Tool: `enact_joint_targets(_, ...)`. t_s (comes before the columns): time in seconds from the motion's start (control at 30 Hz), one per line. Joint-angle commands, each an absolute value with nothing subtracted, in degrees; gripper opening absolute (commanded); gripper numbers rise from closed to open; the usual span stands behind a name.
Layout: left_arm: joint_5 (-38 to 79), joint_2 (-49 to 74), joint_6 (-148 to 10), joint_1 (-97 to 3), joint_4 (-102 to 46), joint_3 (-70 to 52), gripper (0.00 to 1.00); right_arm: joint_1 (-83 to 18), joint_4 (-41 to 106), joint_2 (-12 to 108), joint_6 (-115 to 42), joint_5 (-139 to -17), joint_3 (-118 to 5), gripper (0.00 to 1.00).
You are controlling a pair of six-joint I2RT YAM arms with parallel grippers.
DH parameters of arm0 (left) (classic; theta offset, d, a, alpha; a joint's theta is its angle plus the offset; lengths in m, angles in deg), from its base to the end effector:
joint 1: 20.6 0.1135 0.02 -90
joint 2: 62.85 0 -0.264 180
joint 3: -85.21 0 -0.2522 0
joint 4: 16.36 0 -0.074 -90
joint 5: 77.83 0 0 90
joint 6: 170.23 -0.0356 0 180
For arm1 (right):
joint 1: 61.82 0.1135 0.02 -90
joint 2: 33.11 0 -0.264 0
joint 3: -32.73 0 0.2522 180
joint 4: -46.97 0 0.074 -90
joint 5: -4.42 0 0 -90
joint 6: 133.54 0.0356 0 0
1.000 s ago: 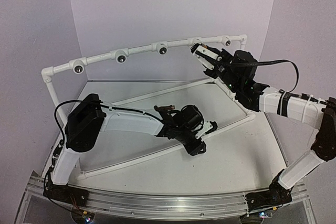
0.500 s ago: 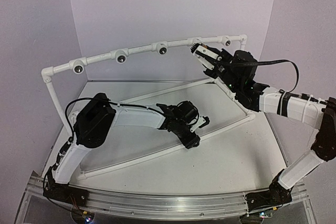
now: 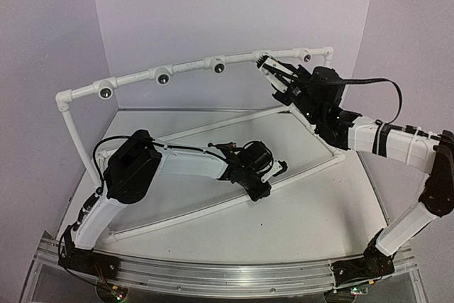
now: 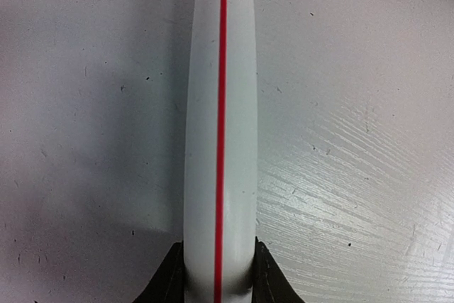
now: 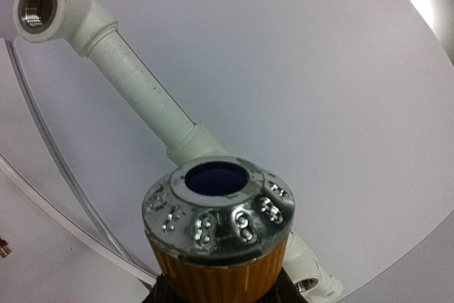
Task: Install the water faucets
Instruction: Screw the water faucet onto the adaptor.
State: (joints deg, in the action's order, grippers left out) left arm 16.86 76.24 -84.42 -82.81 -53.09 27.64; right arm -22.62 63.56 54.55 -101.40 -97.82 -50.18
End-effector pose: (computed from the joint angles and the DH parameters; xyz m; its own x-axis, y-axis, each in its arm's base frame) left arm 0.2429 -0.4671 0.1262 -0.3072 0.7390 -0.5996 0.9294 0.3685 -0.0219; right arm 0.2892 0.2261 0.3787 0.4714 -0.6833 -0.5575 -0.1084 0.5825 -0.8056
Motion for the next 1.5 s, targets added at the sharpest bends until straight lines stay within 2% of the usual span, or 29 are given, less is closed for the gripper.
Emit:
enact_joint_targets(0.0,22.3,81.5,-82.5,-86.1,-56.9,25.2,0.06,-21.4,65.8,57.4,-96.4,-102.4,-53.3,0.00)
enact_joint_targets(0.2,25.2,82.6,-81.1,-86.4,-56.8,25.2,0.00,-20.6,66.9,58.6,-92.6,-106.0,-53.9,0.00)
enact_joint_targets(0.77,24.6,83.2,-82.4,-87.7,-56.8,25.8,0.00,-16.1,63.1,61.8,-77.6,-113.1,-59.6,0.00)
enact_joint_targets(1.07,24.2,83.3,-83.1,-88.0,-56.7,25.8,0.00,-15.9,58.3,61.7,-68.9,-111.3,-64.4,0.00)
enact_joint_targets(1.47,24.1,83.4,-83.0,-88.3,-56.7,25.9,0.00,-15.9,60.2,61.6,-52.2,-108.2,-65.7,0.00)
